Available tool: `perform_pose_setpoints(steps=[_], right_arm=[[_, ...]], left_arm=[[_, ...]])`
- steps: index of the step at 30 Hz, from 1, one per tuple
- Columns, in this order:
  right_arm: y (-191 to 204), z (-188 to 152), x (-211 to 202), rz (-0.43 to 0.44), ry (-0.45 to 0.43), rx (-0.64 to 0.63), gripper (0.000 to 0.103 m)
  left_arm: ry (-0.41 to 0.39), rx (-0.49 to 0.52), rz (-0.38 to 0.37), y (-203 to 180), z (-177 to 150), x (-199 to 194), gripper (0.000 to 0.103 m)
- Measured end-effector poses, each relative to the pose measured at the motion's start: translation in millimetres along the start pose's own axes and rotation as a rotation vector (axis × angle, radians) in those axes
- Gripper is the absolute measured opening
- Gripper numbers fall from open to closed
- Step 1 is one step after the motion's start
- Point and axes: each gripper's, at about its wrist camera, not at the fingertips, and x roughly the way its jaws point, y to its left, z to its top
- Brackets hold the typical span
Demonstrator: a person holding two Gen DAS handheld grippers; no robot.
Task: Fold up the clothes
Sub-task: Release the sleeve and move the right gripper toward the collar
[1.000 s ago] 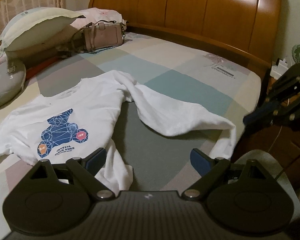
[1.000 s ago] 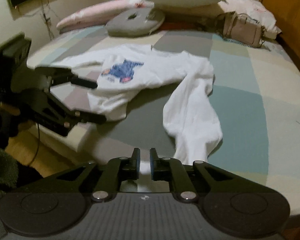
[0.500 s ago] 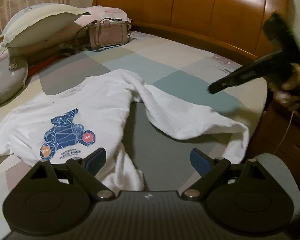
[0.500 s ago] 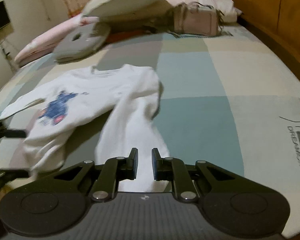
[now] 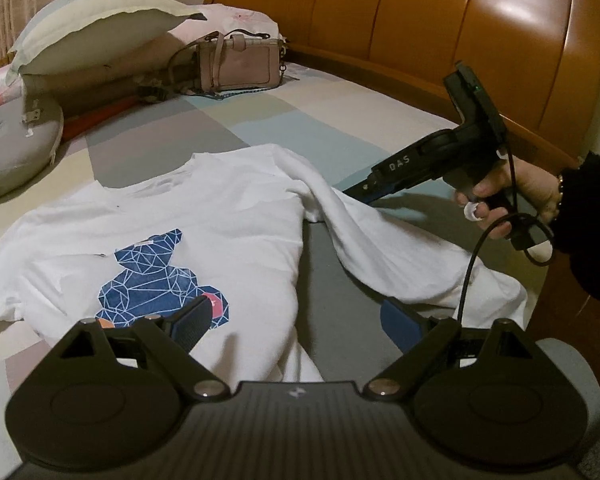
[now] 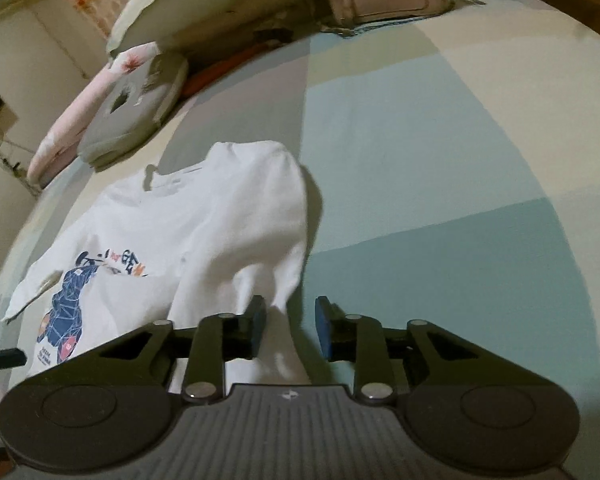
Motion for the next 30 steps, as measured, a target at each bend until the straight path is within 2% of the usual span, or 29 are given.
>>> perform_pose_setpoints(steps=[1, 4, 10, 12, 19, 23, 26, 28, 30], right_arm=[[2, -1, 0, 0.003, 0.001, -0.013, 0.005], [6, 0, -8, -0.003, -0.016, -0.033, 0.005], [2, 26, -17, -0.132, -0.056, -0.055, 0.004], [1, 36, -14, -0.145, -0.050, -0.063, 0.004], [3, 76, 3, -0.344, -0.092, -0.141, 0.004], [-4, 100, 10, -0.371, -0.091, -0.139, 0.005], [3, 111, 13, -0.358, -0.079, -0.162, 0.009], [10, 120, 10, -0.293, -0.091, -0.183, 0.021], [20, 131, 11, -0.228, -0.094, -0.213, 0.024]], left_arm=[[-0.001, -0.001, -0.003, 1, 0, 1, 0.091], [-0.003, -0.006, -0.010, 3, 0, 2, 0.091], [-0.013, -0.016, -0.020, 6, -1, 3, 0.091], [-0.015, -0.018, -0.018, 6, -1, 2, 0.091], [-0.013, -0.030, 0.012, 15, 0, 2, 0.091], [-0.019, -0.039, 0.013, 19, 1, 0, 0.091], [-0.025, -0.035, 0.016, 23, 1, -3, 0.091], [-0.032, -0.032, 0.018, 27, 2, -5, 0.091], [-0.041, -0.037, 0.014, 32, 3, -8, 0.091]])
